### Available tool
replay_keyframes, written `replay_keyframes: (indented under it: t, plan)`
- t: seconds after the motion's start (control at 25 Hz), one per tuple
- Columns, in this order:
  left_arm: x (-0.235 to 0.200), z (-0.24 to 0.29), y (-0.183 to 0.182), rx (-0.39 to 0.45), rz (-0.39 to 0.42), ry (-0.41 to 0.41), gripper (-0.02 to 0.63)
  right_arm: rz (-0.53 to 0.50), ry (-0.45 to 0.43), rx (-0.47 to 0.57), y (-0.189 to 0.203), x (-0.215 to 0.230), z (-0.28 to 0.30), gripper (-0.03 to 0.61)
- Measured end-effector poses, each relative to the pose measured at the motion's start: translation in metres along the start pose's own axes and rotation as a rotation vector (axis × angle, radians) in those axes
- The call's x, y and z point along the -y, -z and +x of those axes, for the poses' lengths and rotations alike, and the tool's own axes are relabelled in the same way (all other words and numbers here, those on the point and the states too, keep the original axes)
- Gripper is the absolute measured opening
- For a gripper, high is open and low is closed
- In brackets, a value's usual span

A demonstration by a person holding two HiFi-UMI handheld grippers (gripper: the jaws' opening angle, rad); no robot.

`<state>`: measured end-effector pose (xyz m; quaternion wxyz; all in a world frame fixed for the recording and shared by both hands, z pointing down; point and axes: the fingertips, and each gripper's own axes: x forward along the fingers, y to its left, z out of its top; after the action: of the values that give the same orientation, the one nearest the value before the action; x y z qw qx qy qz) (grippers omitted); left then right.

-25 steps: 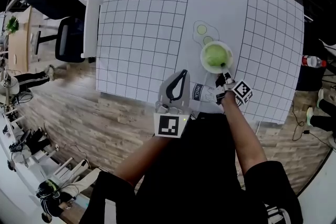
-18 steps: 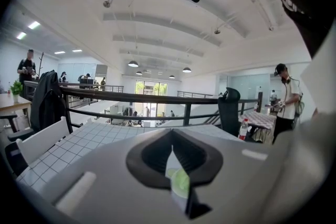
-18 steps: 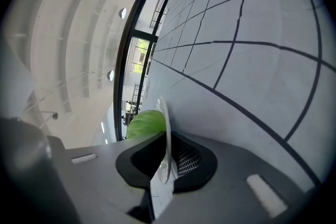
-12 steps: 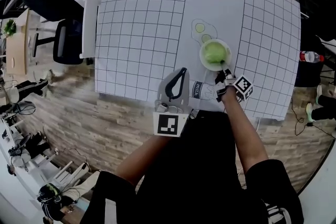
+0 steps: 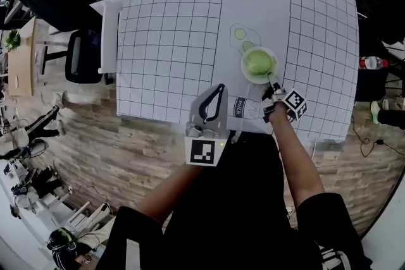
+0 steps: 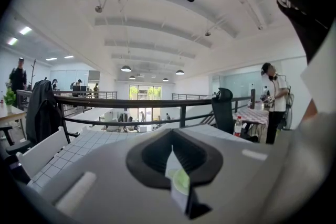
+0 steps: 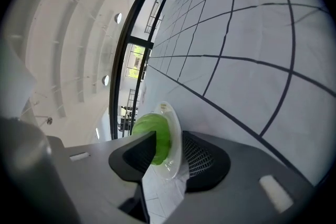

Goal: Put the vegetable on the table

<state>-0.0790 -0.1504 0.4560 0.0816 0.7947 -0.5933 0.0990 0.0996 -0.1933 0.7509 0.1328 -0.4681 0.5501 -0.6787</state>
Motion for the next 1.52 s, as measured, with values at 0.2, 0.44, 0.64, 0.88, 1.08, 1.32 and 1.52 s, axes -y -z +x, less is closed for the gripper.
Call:
replay_keyframes:
  t: [0.2, 0.44, 0.64, 0.88, 1.08, 1.32, 1.52]
  plan:
    - [0.000, -0.010, -0.003, 0.006, -0.012, 0.012, 0.008, -0.046, 0.029, 0.019, -0.002, 0.005, -0.014, 0.141]
    - [0.001, -0.018, -0.002, 0.022, -0.044, 0.038, 0.009, -0.142, -0.005, -0.007, 0.013, -0.020, -0.043, 0.138]
    - [0.001, -0.031, -0.008, 0.055, -0.086, 0.072, 0.009, -0.190, -0.030, -0.001, 0.034, -0.054, -0.072, 0.105]
    - [-0.005, -0.046, -0.004, 0.064, -0.137, 0.102, 0.009, -0.315, -0.118, 0.019, 0.062, -0.125, -0.106, -0.001]
    - [-0.007, -0.056, -0.009, 0.087, -0.127, 0.116, 0.009, -0.519, -0.170, 0.046, 0.085, -0.178, -0.137, -0.003]
    - [0.003, -0.072, -0.040, 0.159, -0.165, 0.101, 0.009, -0.694, -0.124, 0.108, 0.092, -0.222, -0.169, -0.003]
    - [0.020, -0.074, -0.060, 0.197, -0.173, 0.103, 0.009, -0.946, -0.183, 0.188, 0.086, -0.290, -0.194, -0.003]
